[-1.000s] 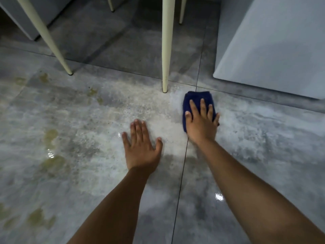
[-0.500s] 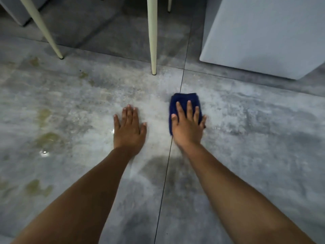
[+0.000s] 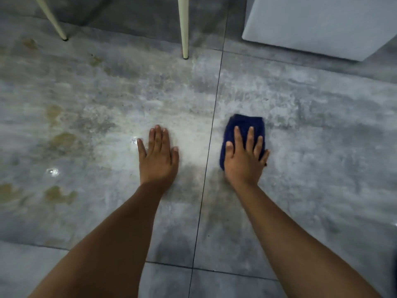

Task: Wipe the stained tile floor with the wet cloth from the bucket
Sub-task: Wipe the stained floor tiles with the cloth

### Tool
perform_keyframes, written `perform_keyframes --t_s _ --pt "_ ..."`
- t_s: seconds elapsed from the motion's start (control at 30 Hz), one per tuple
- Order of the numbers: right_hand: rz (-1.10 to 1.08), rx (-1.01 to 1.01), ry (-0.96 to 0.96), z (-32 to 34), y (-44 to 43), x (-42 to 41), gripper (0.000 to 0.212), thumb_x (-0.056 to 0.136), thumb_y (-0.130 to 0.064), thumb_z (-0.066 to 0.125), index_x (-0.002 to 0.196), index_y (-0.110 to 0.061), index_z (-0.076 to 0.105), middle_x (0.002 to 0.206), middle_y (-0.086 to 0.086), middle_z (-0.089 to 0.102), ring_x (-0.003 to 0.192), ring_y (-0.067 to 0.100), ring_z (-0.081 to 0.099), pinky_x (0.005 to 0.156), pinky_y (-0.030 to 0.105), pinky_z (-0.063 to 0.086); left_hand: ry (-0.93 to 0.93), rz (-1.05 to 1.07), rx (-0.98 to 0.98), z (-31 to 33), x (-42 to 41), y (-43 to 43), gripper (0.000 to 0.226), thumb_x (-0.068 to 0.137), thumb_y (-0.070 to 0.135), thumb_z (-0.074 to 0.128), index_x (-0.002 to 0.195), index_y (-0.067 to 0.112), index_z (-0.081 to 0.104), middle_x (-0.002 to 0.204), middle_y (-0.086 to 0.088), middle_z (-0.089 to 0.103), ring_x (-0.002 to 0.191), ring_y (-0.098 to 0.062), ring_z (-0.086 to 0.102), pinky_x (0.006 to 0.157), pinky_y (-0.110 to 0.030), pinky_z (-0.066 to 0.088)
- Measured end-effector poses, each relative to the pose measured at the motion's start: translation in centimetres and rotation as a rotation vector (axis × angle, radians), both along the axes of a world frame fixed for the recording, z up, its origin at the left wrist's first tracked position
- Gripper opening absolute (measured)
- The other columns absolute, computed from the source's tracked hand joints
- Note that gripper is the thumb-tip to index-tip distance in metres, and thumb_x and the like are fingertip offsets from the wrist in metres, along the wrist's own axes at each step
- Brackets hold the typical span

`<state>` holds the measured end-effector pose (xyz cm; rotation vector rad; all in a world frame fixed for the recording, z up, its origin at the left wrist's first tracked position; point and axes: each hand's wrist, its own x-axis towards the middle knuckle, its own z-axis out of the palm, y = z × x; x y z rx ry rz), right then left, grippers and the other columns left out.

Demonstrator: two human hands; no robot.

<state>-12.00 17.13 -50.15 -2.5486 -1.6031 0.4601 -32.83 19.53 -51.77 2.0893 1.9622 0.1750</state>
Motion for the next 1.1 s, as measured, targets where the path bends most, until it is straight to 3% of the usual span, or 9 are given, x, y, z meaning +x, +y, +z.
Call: perform_keyframes --t_s 0.13,0.27,0.4,0.5,0.6,0.7,0.8,0.9,1.1 --pt "-0.202 -0.003 -0.03 -0.3 -10.8 -1.2 0.052 0.101 -0.047 0.022 0.151 -0.037 0.013 0.162 0.004 0.008 0.147 0.031 0.006 0.115 0.059 0.007 0.009 0.001 -0.055 -0.3 -1.1 -2.8 0.06 0.103 0.037 0.022 0.154 0.013 0.003 0.162 -0.003 -0.005 0.148 -0.013 -0.012 0.118 -0.041 -0.016" --pt "-0.015 0.043 -0.008 0.4 -14.5 -7.3 0.053 0.097 -0.045 0.028 0.147 -0.031 0.035 0.154 0.008 0.032 0.14 0.037 0.031 0.108 0.064 0.025 0.01 -0.007 -0.053 0.0 -1.5 -2.4 0.061 0.102 0.039 0.019 0.154 0.014 -0.001 0.162 -0.002 -0.007 0.147 -0.012 -0.014 0.119 -0.042 -0.013" --pt "0.132 0.048 0.029 0.1 -8.5 -7.2 0.052 0.1 -0.049 0.021 0.15 -0.039 0.02 0.161 -0.002 0.012 0.147 0.029 0.009 0.115 0.056 0.004 0.029 -0.04 -0.034 0.1 -1.8 -2.4 0.06 0.102 0.041 0.015 0.154 0.015 -0.003 0.162 -0.002 -0.008 0.147 -0.011 -0.015 0.119 -0.042 -0.011" --pt "0.046 -0.029 0.0 0.0 -4.3 -1.8 0.053 0.1 -0.05 0.018 0.151 -0.041 0.007 0.162 -0.004 -0.001 0.148 0.025 -0.004 0.116 0.054 -0.004 0.015 -0.067 -0.01 0.2 -1.7 -1.5 0.061 0.102 0.04 0.018 0.154 0.014 0.0 0.162 -0.002 -0.006 0.147 -0.01 -0.013 0.118 -0.039 -0.015" --pt "-0.189 -0.015 -0.033 -0.3 -6.4 3.4 0.053 0.101 -0.049 0.019 0.152 -0.039 0.007 0.162 0.0 0.001 0.148 0.027 -0.001 0.116 0.056 0.0 0.013 -0.036 -0.035 -0.2 -0.7 -1.5 0.061 0.103 0.038 0.02 0.154 0.012 0.001 0.162 -0.004 -0.005 0.148 -0.012 -0.011 0.119 -0.041 -0.013" --pt "-0.301 0.062 -0.075 -0.7 -11.7 1.4 0.051 0.101 -0.043 0.029 0.151 -0.033 0.022 0.16 0.007 0.018 0.145 0.035 0.016 0.114 0.061 0.009 0.004 -0.025 -0.079 0.0 0.1 -2.9 0.065 0.102 0.043 0.019 0.154 0.012 -0.004 0.161 -0.005 -0.011 0.147 -0.013 -0.016 0.119 -0.042 -0.014" --pt "-0.101 0.083 -0.044 -0.7 -14.7 -1.9 0.052 0.097 -0.045 0.027 0.148 -0.033 0.031 0.157 0.006 0.026 0.143 0.035 0.025 0.111 0.061 0.015 -0.018 -0.077 -0.079 0.5 2.2 -8.0 0.068 0.101 0.049 0.018 0.153 0.014 -0.008 0.158 -0.001 -0.019 0.145 -0.011 -0.023 0.117 -0.04 -0.018" --pt "0.089 0.023 -0.029 -0.1 -11.3 1.9 0.052 0.1 -0.052 0.021 0.15 -0.04 0.013 0.161 -0.003 0.006 0.148 0.026 0.004 0.116 0.054 0.0 -0.003 -0.024 -0.11 0.7 4.2 -10.0 0.068 0.1 0.05 0.013 0.151 0.015 -0.014 0.158 -0.002 -0.022 0.143 -0.012 -0.027 0.118 -0.043 -0.015" --pt "-0.448 0.111 -0.029 -0.2 -15.0 7.4 0.052 0.1 -0.043 0.034 0.151 -0.036 0.022 0.161 0.004 0.014 0.146 0.033 0.011 0.114 0.059 0.008 0.065 -0.029 -0.05 1.5 4.9 -8.6 0.068 0.1 0.049 0.014 0.152 0.014 -0.012 0.159 -0.002 -0.019 0.145 -0.014 -0.021 0.119 -0.043 -0.013"
